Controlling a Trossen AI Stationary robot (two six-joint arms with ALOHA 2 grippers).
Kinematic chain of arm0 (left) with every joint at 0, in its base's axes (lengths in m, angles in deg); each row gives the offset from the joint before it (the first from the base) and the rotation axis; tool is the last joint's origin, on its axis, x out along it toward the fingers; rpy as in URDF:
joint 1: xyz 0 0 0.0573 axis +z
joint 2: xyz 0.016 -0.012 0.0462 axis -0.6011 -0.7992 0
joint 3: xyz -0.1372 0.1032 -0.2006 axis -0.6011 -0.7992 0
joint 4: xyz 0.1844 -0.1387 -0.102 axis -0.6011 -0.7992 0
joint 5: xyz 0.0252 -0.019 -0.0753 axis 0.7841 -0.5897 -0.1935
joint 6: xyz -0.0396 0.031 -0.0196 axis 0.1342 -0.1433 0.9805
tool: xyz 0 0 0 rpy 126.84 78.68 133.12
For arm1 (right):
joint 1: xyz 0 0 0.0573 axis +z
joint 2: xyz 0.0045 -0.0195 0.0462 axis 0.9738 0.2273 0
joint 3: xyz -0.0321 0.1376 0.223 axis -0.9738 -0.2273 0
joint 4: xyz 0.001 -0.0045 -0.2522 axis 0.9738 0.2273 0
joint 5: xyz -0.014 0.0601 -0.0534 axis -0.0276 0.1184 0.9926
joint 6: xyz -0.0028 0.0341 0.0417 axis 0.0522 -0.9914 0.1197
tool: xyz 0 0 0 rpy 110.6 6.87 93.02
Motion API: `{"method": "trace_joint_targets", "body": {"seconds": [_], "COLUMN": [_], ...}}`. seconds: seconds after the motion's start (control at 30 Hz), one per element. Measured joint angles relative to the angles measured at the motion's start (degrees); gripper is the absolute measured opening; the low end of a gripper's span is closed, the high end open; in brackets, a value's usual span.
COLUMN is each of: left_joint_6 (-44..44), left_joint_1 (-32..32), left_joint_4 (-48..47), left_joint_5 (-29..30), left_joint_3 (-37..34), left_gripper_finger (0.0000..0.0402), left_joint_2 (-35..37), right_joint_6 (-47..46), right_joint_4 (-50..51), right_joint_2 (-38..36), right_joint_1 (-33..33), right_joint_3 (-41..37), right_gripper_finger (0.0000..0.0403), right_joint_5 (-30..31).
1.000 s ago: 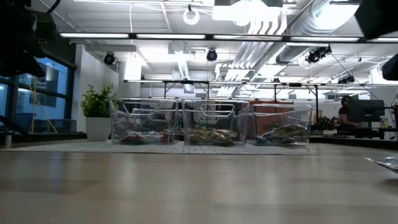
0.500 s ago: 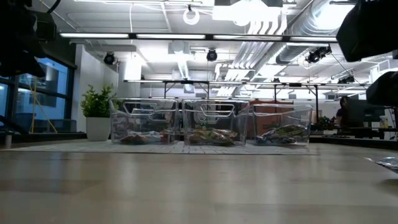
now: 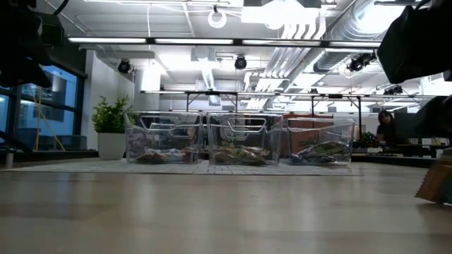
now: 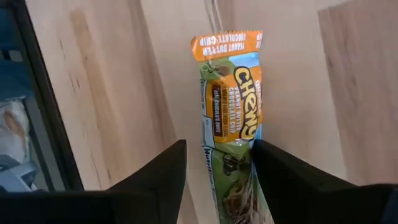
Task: Pick and place Granola Bars by type
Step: Put the yellow granola bar into the middle transparent bin
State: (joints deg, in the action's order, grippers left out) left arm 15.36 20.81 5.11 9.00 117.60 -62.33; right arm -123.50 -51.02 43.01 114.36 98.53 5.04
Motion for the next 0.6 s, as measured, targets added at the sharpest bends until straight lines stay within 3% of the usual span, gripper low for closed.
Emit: {"method": "trace_joint_targets", "body": {"seconds": [0.3, 0.6], "left_joint_6": [0.2, 0.2], "left_joint_1": [0.0, 0.0], "left_joint_4": [0.0, 0.0], "left_joint_5": [0.1, 0.2], "left_joint_3": [0.0, 0.0], "left_gripper_finger": [0.0204, 0.0204], "left_joint_2": [0.0, 0.0], "right_joint_6": [-3.2, -6.2], "right_joint_4": [-0.1, -0.3], "right_joint_2": [1.6, 1.6], "right_joint_1": [0.0, 0.0], "right_joint_3": [0.2, 0.0], "right_gripper_finger": [0.0167, 0.0096], "right_joint_5": [1.8, 1.7]}}
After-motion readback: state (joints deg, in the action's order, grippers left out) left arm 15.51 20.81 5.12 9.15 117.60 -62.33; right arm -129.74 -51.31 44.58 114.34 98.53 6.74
